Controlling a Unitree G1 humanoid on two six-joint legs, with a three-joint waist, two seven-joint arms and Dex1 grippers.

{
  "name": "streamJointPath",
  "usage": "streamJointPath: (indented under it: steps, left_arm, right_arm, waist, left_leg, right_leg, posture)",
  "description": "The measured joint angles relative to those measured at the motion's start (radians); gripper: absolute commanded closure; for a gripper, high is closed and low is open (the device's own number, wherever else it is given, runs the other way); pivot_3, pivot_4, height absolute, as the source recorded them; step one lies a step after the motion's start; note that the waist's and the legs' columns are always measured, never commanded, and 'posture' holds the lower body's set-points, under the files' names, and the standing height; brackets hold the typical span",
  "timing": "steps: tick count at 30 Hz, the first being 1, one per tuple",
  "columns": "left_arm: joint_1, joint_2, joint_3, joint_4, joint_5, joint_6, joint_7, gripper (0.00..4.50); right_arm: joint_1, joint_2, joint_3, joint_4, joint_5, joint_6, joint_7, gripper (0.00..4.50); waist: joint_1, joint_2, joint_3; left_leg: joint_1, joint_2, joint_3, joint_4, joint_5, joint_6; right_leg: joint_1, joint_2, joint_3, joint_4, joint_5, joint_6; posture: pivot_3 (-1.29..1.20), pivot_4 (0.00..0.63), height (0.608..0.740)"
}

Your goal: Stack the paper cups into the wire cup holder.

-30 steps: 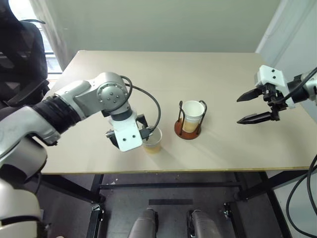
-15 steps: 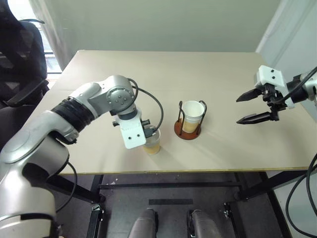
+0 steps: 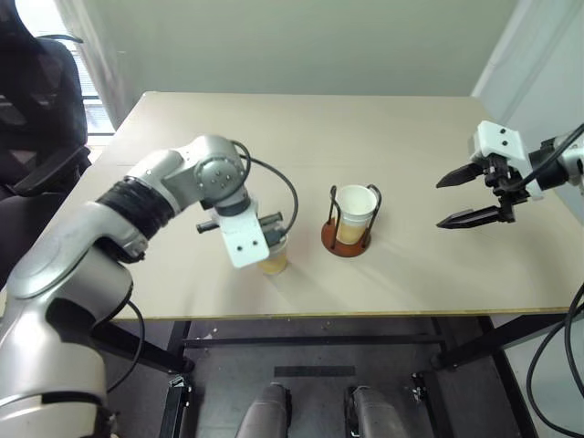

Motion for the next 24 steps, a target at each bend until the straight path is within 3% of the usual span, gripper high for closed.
streamJointPath:
  steps: [3,9,16,24]
  left_arm:
    - [-0.13,-0.061,0.044,0.158,0.007,0.019,0.0,4.47]
    - [-0.304,-0.159,0.134,0.445,0.191,0.011,0.11,4.47]
    - [-0.348,-0.252,0.234,0.543,0.265,0.04,0.156,4.47]
    - [-0.35,-0.331,0.38,0.558,0.258,0.083,0.066,4.47]
  right_arm:
    - [-0.036,0.0,0.003,0.038,-0.01,-0.026,0.0,0.05]
    - [-0.057,-0.005,0.041,0.109,-0.019,-0.072,0.0,0.05]
    - [-0.077,-0.013,0.084,0.17,-0.025,-0.123,0.0,0.05]
    - [-0.102,-0.051,0.11,0.172,0.022,-0.125,0.0,0.05]
  waist:
    - [0.003,0.0,0.0]
    - [-0.001,0.0,0.0]
    - [0.007,0.0,0.0]
    - [0.009,0.0,0.001]
  left_leg:
    - [0.0,-0.001,0.0,-0.001,-0.001,0.001]
    - [-0.003,0.0,0.001,-0.01,-0.002,0.001]
    - [-0.012,0.001,0.003,-0.012,-0.005,0.003]
    - [-0.013,0.001,0.009,-0.01,-0.007,0.005]
  right_leg:
    - [0.0,-0.001,0.0,-0.002,0.0,0.0]
    - [-0.001,0.0,0.0,-0.014,0.001,0.001]
    - [-0.01,-0.001,0.0,-0.016,0.007,0.012]
    - [-0.012,-0.001,0.0,-0.016,0.006,0.013]
  posture:
    - [0.0,0.15,0.74]
    - [0.0,0.15,0.74]
    - [0.0,0.15,0.74]
    - [0.0,0.15,0.74]
